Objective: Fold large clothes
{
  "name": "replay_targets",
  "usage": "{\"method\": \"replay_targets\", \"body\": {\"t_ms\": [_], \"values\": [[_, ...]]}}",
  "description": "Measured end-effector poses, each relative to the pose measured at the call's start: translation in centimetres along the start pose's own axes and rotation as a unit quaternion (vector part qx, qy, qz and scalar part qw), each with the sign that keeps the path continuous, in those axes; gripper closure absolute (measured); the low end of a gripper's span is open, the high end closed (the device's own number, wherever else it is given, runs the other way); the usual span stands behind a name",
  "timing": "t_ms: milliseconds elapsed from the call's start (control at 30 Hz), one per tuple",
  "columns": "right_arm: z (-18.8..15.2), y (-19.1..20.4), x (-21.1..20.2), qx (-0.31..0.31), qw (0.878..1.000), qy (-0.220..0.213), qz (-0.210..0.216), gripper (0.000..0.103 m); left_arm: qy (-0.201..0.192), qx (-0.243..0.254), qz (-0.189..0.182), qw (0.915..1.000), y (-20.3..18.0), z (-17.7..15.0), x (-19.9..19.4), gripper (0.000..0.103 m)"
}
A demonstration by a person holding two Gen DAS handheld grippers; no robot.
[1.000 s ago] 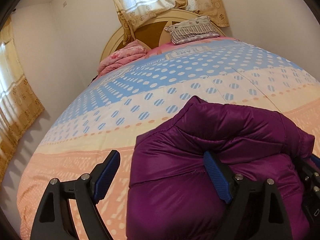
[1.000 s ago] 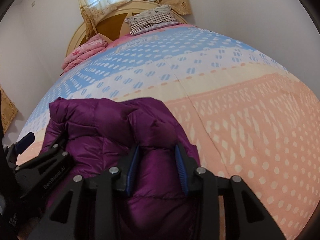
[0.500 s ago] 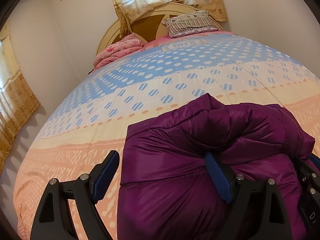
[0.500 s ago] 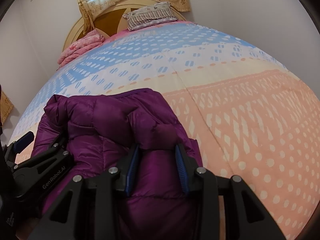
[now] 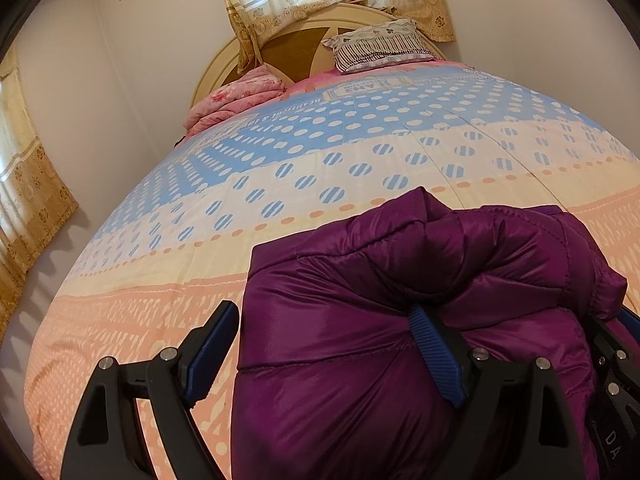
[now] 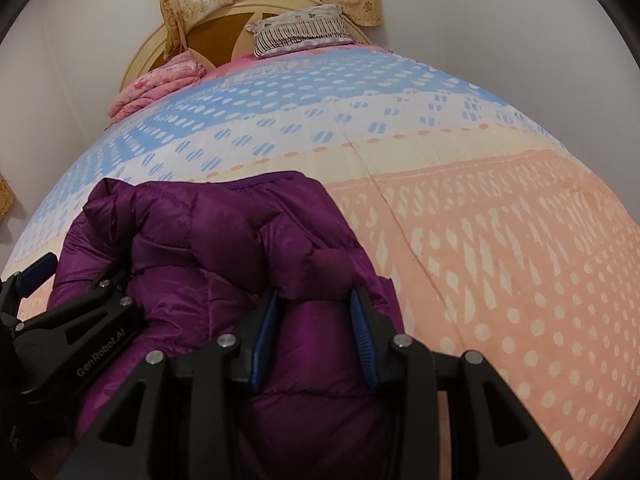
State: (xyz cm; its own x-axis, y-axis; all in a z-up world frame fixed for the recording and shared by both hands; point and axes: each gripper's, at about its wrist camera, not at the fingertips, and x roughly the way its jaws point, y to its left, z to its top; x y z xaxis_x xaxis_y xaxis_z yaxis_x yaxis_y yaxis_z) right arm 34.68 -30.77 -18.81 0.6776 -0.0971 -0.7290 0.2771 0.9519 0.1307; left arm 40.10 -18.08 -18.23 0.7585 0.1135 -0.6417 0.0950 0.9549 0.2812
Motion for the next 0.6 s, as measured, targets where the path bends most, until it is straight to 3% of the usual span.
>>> {"method": "replay_targets", "body": {"t_ms": [600], "values": [[-0.15,0.37,0.13,-0.016,1.000,0.001,-0.014,0.064,0.002,-0.001,0.002,1.0000,-0.22,-0.12,0.00,0.016]]}}
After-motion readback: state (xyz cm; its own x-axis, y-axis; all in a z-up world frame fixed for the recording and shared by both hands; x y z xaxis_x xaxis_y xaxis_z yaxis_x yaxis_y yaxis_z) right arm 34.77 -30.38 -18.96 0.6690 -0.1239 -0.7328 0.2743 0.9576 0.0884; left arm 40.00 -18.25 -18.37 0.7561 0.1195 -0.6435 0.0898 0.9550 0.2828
